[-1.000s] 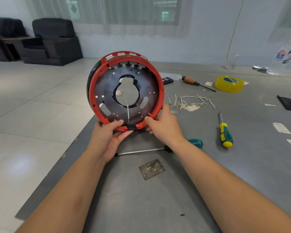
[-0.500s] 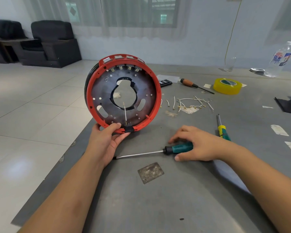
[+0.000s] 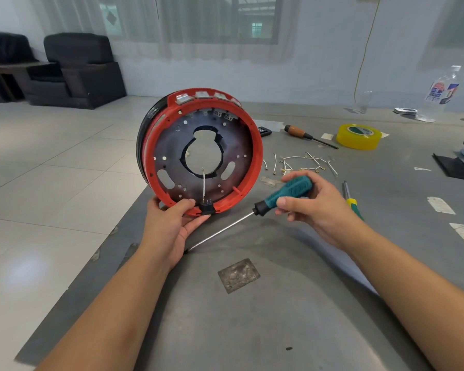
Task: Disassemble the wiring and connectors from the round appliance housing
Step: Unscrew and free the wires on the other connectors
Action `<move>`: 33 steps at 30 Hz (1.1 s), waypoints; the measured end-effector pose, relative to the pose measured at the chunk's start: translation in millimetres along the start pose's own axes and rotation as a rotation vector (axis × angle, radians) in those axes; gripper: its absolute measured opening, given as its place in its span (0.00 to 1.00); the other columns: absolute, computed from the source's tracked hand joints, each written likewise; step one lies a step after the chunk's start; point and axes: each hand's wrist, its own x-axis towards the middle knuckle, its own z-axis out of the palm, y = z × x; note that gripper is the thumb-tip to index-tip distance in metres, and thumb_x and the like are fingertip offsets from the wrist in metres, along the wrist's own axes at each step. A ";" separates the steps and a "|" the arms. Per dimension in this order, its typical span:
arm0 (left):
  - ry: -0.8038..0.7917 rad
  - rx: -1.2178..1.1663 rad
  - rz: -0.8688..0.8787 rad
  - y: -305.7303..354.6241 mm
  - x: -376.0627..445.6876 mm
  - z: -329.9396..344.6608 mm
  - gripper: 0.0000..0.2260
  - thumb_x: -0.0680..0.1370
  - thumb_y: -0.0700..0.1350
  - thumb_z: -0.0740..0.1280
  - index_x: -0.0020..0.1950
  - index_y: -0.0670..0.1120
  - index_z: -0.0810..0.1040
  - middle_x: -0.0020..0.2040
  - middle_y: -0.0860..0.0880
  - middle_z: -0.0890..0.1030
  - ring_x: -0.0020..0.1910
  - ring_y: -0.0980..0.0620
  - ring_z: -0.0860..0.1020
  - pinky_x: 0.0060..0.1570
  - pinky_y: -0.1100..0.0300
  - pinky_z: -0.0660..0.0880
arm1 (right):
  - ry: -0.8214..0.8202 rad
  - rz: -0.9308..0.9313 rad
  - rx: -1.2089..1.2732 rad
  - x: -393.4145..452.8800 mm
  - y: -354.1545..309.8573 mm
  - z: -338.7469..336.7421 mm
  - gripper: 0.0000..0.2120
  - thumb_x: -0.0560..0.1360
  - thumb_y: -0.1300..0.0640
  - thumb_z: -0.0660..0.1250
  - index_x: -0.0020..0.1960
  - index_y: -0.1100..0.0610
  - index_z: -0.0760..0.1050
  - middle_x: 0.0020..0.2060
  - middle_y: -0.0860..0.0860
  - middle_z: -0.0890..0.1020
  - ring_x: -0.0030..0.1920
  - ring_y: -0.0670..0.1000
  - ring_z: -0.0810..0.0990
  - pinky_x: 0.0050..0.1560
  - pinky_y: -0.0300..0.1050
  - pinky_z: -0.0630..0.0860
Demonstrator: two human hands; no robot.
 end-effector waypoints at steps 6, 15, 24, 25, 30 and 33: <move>-0.002 0.016 -0.021 1.6 -1.1 -0.6 0.22 0.79 0.30 0.70 0.71 0.43 0.71 0.58 0.37 0.82 0.57 0.37 0.86 0.49 0.43 0.86 | 0.111 -0.007 0.271 -0.8 18.9 38.7 0.22 0.71 0.51 0.75 0.57 0.55 0.68 0.47 0.62 0.84 0.37 0.61 0.85 0.35 0.47 0.83; -0.019 -0.014 -0.051 4.2 2.4 -4.5 0.16 0.78 0.30 0.71 0.63 0.42 0.75 0.47 0.44 0.84 0.49 0.43 0.86 0.46 0.47 0.86 | 0.120 -0.011 0.251 0.7 29.9 34.9 0.29 0.69 0.58 0.78 0.60 0.52 0.63 0.51 0.67 0.83 0.40 0.65 0.86 0.35 0.46 0.83; -0.055 0.028 -0.070 4.5 7.9 -8.4 0.10 0.78 0.30 0.72 0.56 0.40 0.78 0.45 0.43 0.86 0.44 0.46 0.87 0.48 0.49 0.86 | 0.199 -0.319 0.277 8.0 -3.7 8.6 0.17 0.77 0.65 0.70 0.57 0.57 0.64 0.47 0.65 0.85 0.40 0.65 0.86 0.40 0.48 0.83; -0.060 0.018 -0.072 4.7 7.9 -8.5 0.10 0.78 0.30 0.72 0.57 0.39 0.79 0.48 0.41 0.86 0.47 0.44 0.87 0.51 0.47 0.86 | 0.214 -0.330 0.283 8.8 -6.2 6.2 0.16 0.78 0.65 0.69 0.58 0.57 0.63 0.49 0.66 0.84 0.42 0.65 0.86 0.41 0.49 0.83; -0.059 0.022 -0.073 5.3 7.5 -8.4 0.10 0.77 0.30 0.72 0.56 0.39 0.80 0.53 0.39 0.85 0.51 0.42 0.87 0.56 0.44 0.85 | 0.248 -0.317 0.288 10.9 -8.7 0.0 0.18 0.79 0.66 0.69 0.61 0.57 0.63 0.57 0.69 0.80 0.47 0.67 0.85 0.44 0.50 0.83; -0.067 0.049 -0.074 6.3 7.6 -9.0 0.10 0.77 0.31 0.73 0.57 0.39 0.80 0.55 0.39 0.85 0.52 0.42 0.87 0.59 0.43 0.84 | 0.229 -0.309 0.271 11.7 -5.9 0.8 0.18 0.79 0.66 0.69 0.60 0.57 0.63 0.53 0.66 0.83 0.46 0.66 0.86 0.44 0.49 0.83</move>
